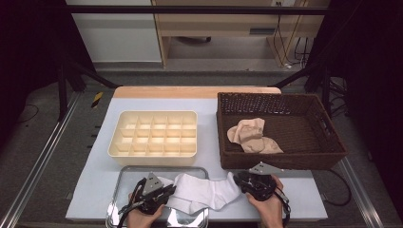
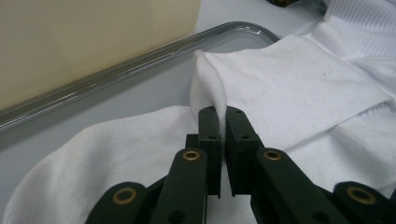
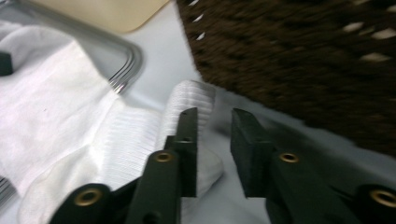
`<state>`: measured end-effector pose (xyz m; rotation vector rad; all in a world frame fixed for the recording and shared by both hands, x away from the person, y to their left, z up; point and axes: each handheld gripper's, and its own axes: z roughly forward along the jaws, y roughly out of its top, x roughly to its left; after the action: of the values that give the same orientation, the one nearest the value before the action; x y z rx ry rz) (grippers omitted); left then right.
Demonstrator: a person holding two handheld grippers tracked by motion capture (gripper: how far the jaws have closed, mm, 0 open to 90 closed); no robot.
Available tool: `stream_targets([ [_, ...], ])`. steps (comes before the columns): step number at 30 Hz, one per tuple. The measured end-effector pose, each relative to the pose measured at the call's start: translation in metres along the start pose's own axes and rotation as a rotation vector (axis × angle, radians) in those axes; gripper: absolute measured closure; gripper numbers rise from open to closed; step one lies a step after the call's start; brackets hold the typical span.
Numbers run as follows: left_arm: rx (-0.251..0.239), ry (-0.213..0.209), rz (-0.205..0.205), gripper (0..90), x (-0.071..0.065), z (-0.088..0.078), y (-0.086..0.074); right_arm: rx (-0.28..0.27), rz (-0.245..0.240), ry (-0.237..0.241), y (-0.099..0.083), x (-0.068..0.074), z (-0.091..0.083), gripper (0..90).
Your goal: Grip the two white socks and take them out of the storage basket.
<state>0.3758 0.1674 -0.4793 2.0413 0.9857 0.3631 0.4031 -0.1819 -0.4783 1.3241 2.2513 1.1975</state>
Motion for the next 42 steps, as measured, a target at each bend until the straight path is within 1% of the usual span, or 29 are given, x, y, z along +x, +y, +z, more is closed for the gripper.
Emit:
stream_targets([
  [1, 0.000, 0.001, 0.000, 84.6, 0.000, 0.000, 0.000, 0.006, -0.009, -0.005, -0.001, 0.001, 0.003, 66.6],
  [2, 0.000, 0.001, -0.001, 84.6, 0.000, 0.000, 0.000, 0.016, -0.008, -0.010, -0.001, 0.003, 0.005, 64.6],
  [4, -0.001, 0.006, -0.002, 84.6, 0.000, 0.000, 0.000, 0.022, -0.003, 0.000, -0.002, 0.003, 0.007, 64.5],
  [5, -0.001, 0.005, -0.002, 84.7, 0.001, 0.000, 0.000, 0.027, -0.006, 0.003, -0.002, 0.003, 0.008, 66.9],
  [6, -0.001, 0.005, -0.002, 84.7, 0.001, 0.000, 0.000, 0.031, -0.006, 0.008, -0.003, 0.004, 0.009, 73.0],
  [7, -0.001, 0.006, -0.003, 84.7, 0.001, 0.000, 0.000, 0.035, -0.004, 0.025, -0.003, 0.004, 0.009, 77.9],
  [9, -0.002, 0.006, -0.003, 84.8, 0.001, 0.000, 0.000, 0.048, -0.015, 0.022, -0.003, 0.006, 0.010, 85.8],
  [11, -0.003, 0.007, -0.005, 84.8, 0.001, 0.000, 0.000, 0.072, -0.019, 0.023, -0.001, 0.007, 0.009, 89.6],
  [13, -0.005, 0.005, -0.005, 84.8, 0.001, -0.001, 0.000, 0.060, -0.023, 0.023, 0.002, 0.007, 0.005, 90.0],
  [15, -0.006, 0.004, -0.006, 84.9, 0.002, -0.001, 0.000, 0.013, -0.016, 0.013, 0.006, 0.006, -0.007, 90.0],
  [17, -0.006, 0.002, -0.007, 84.9, 0.002, -0.001, 0.000, -0.038, -0.014, -0.012, 0.008, 0.002, -0.022, 90.0],
  [18, -0.005, 0.001, -0.007, 84.9, 0.002, -0.001, 0.000, -0.053, -0.014, -0.037, 0.008, -0.001, -0.028, 90.0],
  [20, -0.003, -0.001, -0.006, 84.9, 0.001, -0.001, 0.000, -0.051, -0.028, -0.112, 0.007, -0.006, -0.035, 90.0],
  [21, -0.003, -0.001, -0.005, 84.8, 0.001, 0.000, 0.000, -0.041, -0.021, -0.133, 0.005, -0.009, -0.036, 90.0],
  [22, -0.002, 0.000, -0.003, 84.7, 0.000, 0.000, 0.000, -0.024, -0.006, -0.130, 0.003, -0.012, -0.034, 89.2],
  [23, -0.001, 0.001, -0.002, 84.5, 0.000, 0.000, 0.000, 0.002, 0.000, -0.125, 0.000, -0.015, -0.030, 86.4],
  [24, -0.001, 0.002, -0.002, 84.2, 0.000, 0.000, 0.000, 0.013, 0.000, -0.127, -0.002, -0.015, -0.026, 82.6],
  [25, -0.003, 0.002, -0.003, 83.3, 0.000, -0.001, 0.000, 0.022, -0.004, -0.126, -0.002, -0.016, -0.024, 81.1],
  [26, -0.010, 0.003, -0.008, 81.1, 0.001, -0.002, 0.001, 0.020, 0.007, -0.117, -0.003, -0.017, -0.023, 79.6],
  [27, -0.021, 0.006, -0.013, 77.6, 0.001, -0.003, 0.002, 0.004, 0.015, -0.110, -0.002, -0.017, -0.024, 77.8],
  [28, -0.035, 0.015, -0.011, 73.3, 0.002, -0.006, 0.004, -0.016, 0.010, -0.110, -0.001, -0.018, -0.026, 76.1],
  [29, -0.042, 0.018, -0.015, 69.2, 0.003, -0.006, 0.005, -0.025, 0.019, -0.119, 0.000, -0.018, -0.028, 74.6],
  [30, -0.056, 0.027, -0.018, 66.8, 0.004, -0.007, 0.007, -0.028, 0.016, -0.120, -0.001, -0.019, -0.029, 74.1],
  [33, -0.058, 0.047, -0.018, 61.8, 0.007, -0.007, 0.013, -0.019, 0.050, -0.101, -0.006, -0.023, -0.027, 71.2],
  [34, -0.056, 0.054, -0.021, 61.2, 0.007, -0.006, 0.014, -0.015, 0.055, -0.088, -0.007, -0.024, -0.025, 70.4],
  [35, -0.053, 0.059, -0.021, 60.7, 0.008, -0.004, 0.015, -0.009, 0.072, -0.077, -0.008, -0.024, -0.024, 69.6],
  [38, -0.036, 0.059, -0.022, 62.0, 0.009, 0.002, 0.018, 0.006, 0.069, -0.067, -0.009, -0.024, -0.021, 67.5],
  [40, -0.022, 0.057, -0.019, 65.6, 0.009, 0.005, 0.018, 0.023, 0.064, -0.064, -0.010, -0.023, -0.018, 67.3],
  [42, -0.006, 0.047, -0.017, 71.3, 0.009, 0.007, 0.018, 0.053, 0.056, -0.062, -0.011, -0.021, -0.014, 67.9],
])
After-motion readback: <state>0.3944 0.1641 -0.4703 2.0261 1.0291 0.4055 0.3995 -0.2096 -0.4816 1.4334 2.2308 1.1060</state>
